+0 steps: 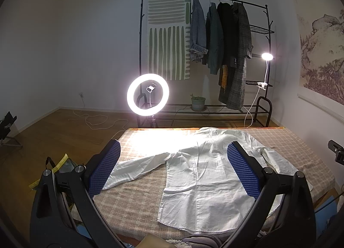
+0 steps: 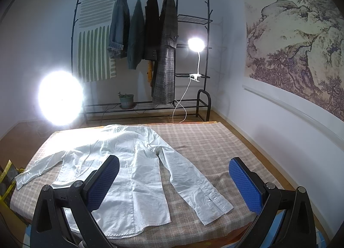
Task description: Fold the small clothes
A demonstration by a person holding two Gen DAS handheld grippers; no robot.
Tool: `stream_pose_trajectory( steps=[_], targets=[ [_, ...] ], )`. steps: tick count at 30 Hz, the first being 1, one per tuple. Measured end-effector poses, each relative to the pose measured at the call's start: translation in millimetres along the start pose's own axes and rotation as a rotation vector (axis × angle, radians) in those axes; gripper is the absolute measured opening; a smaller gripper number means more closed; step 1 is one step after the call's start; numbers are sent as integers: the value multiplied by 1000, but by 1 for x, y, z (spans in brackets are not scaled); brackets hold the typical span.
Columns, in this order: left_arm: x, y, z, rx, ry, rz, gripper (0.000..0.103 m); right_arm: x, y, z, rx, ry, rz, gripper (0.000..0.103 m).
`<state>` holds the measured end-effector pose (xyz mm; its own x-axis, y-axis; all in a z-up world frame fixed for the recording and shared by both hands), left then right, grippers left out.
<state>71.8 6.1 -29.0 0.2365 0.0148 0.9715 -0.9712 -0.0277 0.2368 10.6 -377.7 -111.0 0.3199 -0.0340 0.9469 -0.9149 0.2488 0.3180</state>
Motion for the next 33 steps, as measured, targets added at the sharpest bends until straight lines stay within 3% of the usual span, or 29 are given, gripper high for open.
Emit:
stream_pose_trajectory(
  steps=[19, 28, 33],
  targets=[
    [-11, -35, -17, 42, -21, -11, 101, 1, -24, -21, 11, 29, 4, 103],
    [-31, -95, -73, 119, -50, -44, 101, 17, -55, -50, 24, 85, 20, 103],
    [-51, -135, -110, 123, -81, -79, 101, 33, -70, -75, 96, 84, 79, 103]
  ],
)
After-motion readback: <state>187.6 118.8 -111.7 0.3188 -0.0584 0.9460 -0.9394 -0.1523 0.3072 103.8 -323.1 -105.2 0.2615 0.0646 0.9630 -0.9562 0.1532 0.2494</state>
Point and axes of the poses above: each gripper's, at about its wrist camera, not at the fingertips, and y roughly against the way its jaws point, z to its right, x to its top, the point moved 8 cm from there along -y, roughly the way its jaws point, and after that the axes turned 5 degrees about z, right-handed, at the moved point
